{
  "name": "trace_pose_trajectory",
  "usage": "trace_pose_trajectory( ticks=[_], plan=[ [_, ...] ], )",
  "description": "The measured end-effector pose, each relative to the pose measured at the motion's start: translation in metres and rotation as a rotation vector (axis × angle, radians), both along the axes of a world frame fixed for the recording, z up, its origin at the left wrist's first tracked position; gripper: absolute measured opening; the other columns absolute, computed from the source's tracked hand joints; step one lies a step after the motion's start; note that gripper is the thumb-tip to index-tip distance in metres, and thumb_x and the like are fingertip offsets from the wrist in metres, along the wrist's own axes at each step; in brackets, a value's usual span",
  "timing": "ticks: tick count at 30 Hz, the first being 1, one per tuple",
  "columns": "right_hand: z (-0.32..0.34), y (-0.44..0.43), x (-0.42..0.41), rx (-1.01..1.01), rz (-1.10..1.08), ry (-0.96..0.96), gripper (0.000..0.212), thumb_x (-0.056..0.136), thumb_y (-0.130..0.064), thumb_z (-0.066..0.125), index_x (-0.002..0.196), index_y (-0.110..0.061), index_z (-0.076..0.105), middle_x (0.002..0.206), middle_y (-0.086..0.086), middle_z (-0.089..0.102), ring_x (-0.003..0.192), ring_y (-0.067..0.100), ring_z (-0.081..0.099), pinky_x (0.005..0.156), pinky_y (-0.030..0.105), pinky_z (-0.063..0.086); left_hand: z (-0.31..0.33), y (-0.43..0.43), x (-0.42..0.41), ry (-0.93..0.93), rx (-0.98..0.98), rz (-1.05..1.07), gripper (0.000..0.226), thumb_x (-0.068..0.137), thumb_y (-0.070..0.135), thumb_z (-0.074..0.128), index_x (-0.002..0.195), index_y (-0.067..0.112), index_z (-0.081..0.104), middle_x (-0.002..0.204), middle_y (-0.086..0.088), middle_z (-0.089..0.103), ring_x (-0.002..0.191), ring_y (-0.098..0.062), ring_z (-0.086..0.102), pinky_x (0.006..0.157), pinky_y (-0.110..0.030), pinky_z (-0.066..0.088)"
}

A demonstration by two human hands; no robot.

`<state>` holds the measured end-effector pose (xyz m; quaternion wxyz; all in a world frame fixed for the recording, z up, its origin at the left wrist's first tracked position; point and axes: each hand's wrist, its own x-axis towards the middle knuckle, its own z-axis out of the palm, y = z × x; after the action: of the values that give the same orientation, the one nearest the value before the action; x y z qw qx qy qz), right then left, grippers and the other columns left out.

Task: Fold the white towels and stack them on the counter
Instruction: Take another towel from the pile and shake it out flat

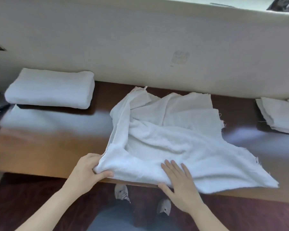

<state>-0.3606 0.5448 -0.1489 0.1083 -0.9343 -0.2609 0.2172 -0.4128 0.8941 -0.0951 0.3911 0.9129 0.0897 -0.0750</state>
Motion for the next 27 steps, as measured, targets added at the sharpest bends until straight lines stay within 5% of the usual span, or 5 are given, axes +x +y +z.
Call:
trace_pose_trajectory(
  ticks=[9,13,16,20,27],
  plan=[
    [-0.005,-0.087,0.002,-0.098,0.144,0.034,0.092,0.080,-0.076,0.052,0.156,-0.035,0.023,0.163,-0.002,0.023,0.149,0.022,0.023,0.116,0.044,0.016,0.019,-0.031,-0.078,0.228,0.121,0.286,0.023,0.071,0.039,0.087,0.083,0.039,0.067,0.079,0.006,0.066,0.079,-0.013,0.061,0.072,-0.030,0.048],
    [-0.008,-0.097,-0.003,-0.016,0.189,-0.012,0.109,0.062,-0.037,0.089,0.154,-0.033,0.031,0.158,0.006,0.034,0.144,0.031,0.035,0.114,0.047,0.021,0.015,-0.041,-0.094,0.212,0.176,0.335,0.029,0.071,0.048,0.083,0.077,0.026,0.065,0.068,0.002,0.062,0.066,-0.018,0.058,0.065,-0.029,0.046],
    [-0.008,-0.102,-0.005,0.015,0.174,-0.003,0.110,0.071,-0.017,0.083,0.154,-0.044,0.016,0.157,0.004,0.036,0.143,0.030,0.037,0.117,0.041,0.014,0.016,-0.049,-0.096,0.194,0.233,0.341,0.036,0.075,0.045,0.082,0.071,0.026,0.051,0.060,0.009,0.051,0.056,-0.015,0.048,0.056,-0.028,0.038],
    [0.030,-0.095,-0.005,0.150,0.092,0.076,0.068,0.102,-0.017,0.047,0.146,-0.055,0.012,0.156,-0.021,0.023,0.147,0.003,0.017,0.118,0.018,-0.002,0.015,-0.057,-0.088,0.121,0.375,0.292,0.035,0.077,0.044,0.081,0.098,0.027,0.059,0.076,0.013,0.058,0.074,-0.015,0.056,0.067,-0.035,0.042],
    [0.065,-0.075,-0.009,0.195,-0.127,0.131,0.029,0.097,-0.031,0.053,0.124,-0.041,0.057,0.108,-0.013,0.071,0.101,0.019,0.063,0.084,0.031,0.047,0.000,-0.085,-0.043,0.054,0.327,0.078,0.101,0.049,0.093,0.057,0.131,0.035,0.054,0.127,0.019,0.055,0.122,-0.015,0.052,0.102,-0.037,0.037]
  ],
)
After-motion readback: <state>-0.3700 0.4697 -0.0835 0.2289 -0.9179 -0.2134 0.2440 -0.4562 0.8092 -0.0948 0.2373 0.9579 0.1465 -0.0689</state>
